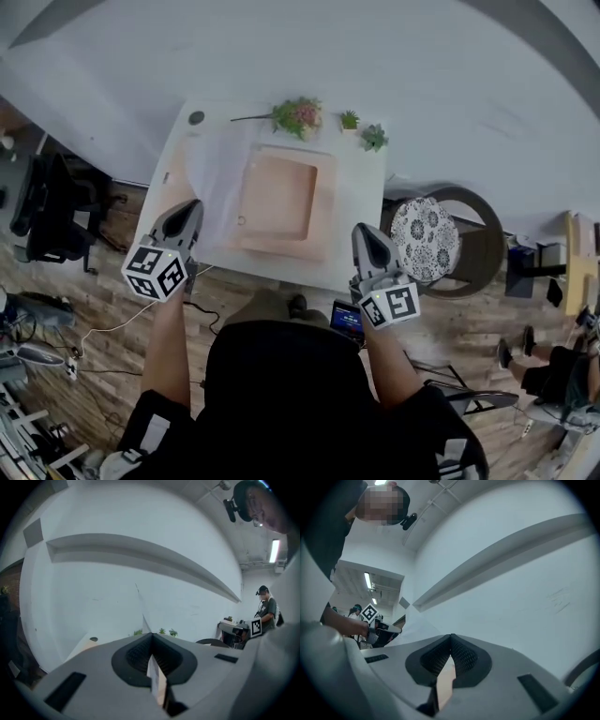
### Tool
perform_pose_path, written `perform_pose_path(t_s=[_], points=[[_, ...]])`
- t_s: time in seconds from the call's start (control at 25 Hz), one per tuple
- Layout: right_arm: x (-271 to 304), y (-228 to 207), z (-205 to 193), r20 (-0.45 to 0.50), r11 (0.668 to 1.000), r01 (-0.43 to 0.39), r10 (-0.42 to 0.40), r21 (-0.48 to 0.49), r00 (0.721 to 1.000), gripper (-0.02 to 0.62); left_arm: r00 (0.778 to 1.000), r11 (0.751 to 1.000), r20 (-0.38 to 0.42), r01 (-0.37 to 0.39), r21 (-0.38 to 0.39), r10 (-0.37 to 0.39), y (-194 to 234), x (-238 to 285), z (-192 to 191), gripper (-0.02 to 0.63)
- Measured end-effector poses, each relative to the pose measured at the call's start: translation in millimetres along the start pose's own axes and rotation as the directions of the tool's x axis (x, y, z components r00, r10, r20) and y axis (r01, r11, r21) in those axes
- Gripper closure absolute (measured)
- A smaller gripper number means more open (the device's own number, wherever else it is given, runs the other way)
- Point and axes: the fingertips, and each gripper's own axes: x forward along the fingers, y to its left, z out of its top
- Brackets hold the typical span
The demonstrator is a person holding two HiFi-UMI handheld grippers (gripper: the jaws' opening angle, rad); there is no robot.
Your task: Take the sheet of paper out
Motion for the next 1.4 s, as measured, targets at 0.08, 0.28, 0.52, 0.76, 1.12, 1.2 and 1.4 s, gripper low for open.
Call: perform_pose_path(t_s=[0.08, 0.28, 0.52, 0.76, 1.12, 1.2, 1.4], points=[[-7.7, 8.2, 0.2, 0.002, 1.0, -0.002, 0.002, -0.008, 1.0, 0.585, 0.998, 1.0, 0.057, 0.008, 0.009, -0.009, -8.2, -12.2, 4.5, 0.606], [-22.4, 30.1, 4.6, 0.006, 1.0, -0.013, 0.014, -0.021, 1.0, 0.586, 0.981, 0.999, 0.192, 0.001, 0.044, -0.01, -26.5, -43.5, 16.4, 0.606], [-49.9, 55.0, 5.3, -0.03, 0.995, 0.051, -0.054, -0.083, 0.998, 0.584, 0.951, 0.996, 0.305, 0.013, 0.09, -0.04, -48.8, -87.2, 20.8, 0.606], [-96.1, 111.1, -2.8, -0.033, 0.994, 0.079, -0.082, -0.077, 0.996, 0.584, 0.951, 0.995, 0.296, 0.069, 0.077, -0.089, -69.6, -143.7, -21.0, 0.606], [-161.8, 232.2, -27.1, -0.065, 0.995, 0.057, -0.062, -0.084, 0.996, 0.584, 0.961, 0.995, 0.257, 0.1, 0.017, -0.101, -85.2, -255.8, -89.3, 0.606], [-182.9, 250.4, -33.5, -0.084, 0.995, 0.057, -0.063, -0.083, 0.994, 0.584, 0.967, 0.995, 0.232, 0.098, 0.021, -0.1, -91.3, -275.7, -106.5, 0.606], [-226.6, 276.7, -42.2, -0.119, 0.994, 0.075, -0.083, -0.075, 0.989, 0.584, 0.975, 0.99, 0.184, 0.106, 0.092, -0.122, -112.2, -313.6, -137.0, 0.606]])
